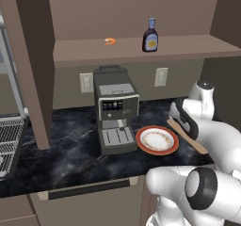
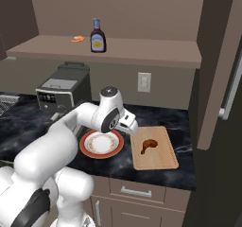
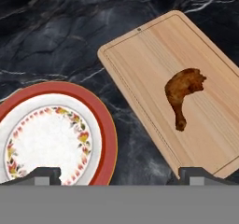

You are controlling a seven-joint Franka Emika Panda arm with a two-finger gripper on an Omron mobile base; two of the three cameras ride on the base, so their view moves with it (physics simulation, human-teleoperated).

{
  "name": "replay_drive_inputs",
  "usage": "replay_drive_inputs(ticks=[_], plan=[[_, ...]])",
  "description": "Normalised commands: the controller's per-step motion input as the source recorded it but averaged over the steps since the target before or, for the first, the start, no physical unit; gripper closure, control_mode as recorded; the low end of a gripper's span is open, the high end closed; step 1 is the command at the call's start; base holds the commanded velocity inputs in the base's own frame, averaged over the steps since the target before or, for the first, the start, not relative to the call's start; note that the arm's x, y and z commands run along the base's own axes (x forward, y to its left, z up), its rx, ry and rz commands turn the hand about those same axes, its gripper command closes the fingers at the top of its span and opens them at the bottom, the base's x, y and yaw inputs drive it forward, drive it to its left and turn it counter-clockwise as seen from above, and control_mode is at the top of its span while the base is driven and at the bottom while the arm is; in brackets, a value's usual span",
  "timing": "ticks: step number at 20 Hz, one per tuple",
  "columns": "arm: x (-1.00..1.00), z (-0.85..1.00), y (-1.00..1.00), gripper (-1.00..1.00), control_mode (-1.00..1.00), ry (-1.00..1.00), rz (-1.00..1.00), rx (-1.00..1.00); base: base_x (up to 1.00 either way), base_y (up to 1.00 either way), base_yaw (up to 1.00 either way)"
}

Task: Pick the chicken drumstick from the plate and place it on the cutting board. Then pick the condiment bottle from the cabinet and place it next to the cutting board.

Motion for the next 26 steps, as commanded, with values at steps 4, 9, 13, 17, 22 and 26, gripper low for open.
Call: replay_drive_inputs(ticks=[4, 9, 13, 17, 22, 26], plan=[[-0.05, 0.18, 0.17, -1.0, -1.0, 0.0, -0.01, 0.03, 0.0, 0.0, 0.0], [-0.06, 0.18, 0.16, -1.0, -1.0, 0.0, -0.01, 0.04, 0.0, 0.0, 0.0], [-0.06, 0.14, 0.16, -1.0, -1.0, 0.0, -0.01, 0.05, 0.0, 0.0, 0.0], [-0.07, 0.09, 0.16, -1.0, -1.0, 0.0, -0.01, 0.05, 0.0, 0.0, 0.0], [-0.07, 0.03, 0.16, -1.0, -1.0, 0.0, -0.02, 0.07, 0.0, 0.0, 0.0], [-0.14, 0.0, 0.16, -1.0, -1.0, 0.0, -0.05, 0.1, 0.0, 0.0, 0.0]])
